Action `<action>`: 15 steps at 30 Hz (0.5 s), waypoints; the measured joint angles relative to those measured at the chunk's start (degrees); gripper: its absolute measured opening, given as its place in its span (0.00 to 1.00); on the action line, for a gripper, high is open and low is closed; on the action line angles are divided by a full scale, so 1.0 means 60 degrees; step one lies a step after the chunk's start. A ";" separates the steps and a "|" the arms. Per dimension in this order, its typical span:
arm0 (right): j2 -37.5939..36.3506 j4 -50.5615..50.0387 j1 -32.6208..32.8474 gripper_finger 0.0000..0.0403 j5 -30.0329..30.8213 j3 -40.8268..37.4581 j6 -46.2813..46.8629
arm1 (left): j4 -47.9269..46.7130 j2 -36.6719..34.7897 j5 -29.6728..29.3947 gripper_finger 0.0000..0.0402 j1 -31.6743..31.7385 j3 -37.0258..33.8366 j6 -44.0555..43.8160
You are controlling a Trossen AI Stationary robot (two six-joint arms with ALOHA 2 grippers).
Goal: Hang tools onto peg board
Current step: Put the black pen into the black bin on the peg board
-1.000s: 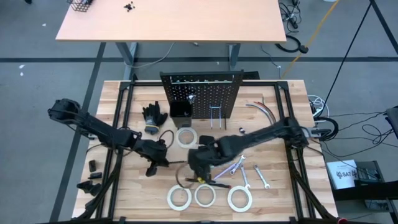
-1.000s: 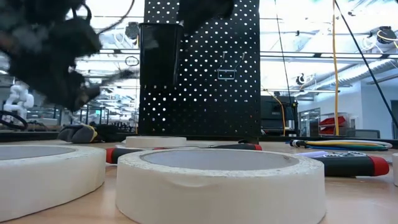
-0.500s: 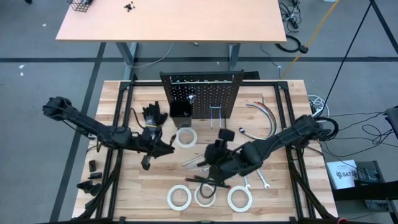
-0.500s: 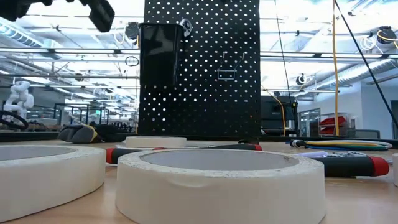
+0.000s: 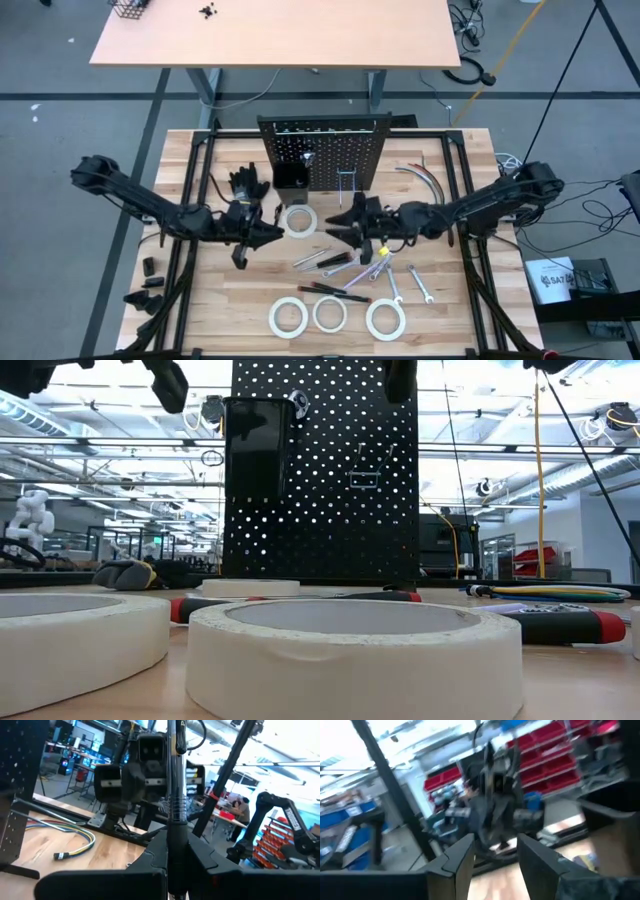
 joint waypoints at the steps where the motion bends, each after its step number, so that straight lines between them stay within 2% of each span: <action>1: 0.0000 -0.0003 -0.0052 0.35 0.0090 0.0051 -0.0075 | 0.0223 0.0226 -0.0011 0.06 0.0000 0.0000 -0.0012; 8: -0.0003 -0.0377 -0.0199 0.35 0.0114 0.0745 -0.1346 | 0.1492 0.1542 -0.0091 0.06 -0.0004 0.0136 -0.0249; 15: 0.0008 -0.2598 -0.0232 0.39 0.0096 0.1649 -0.1687 | 0.1053 0.2270 0.0029 0.06 0.0000 0.1190 0.0427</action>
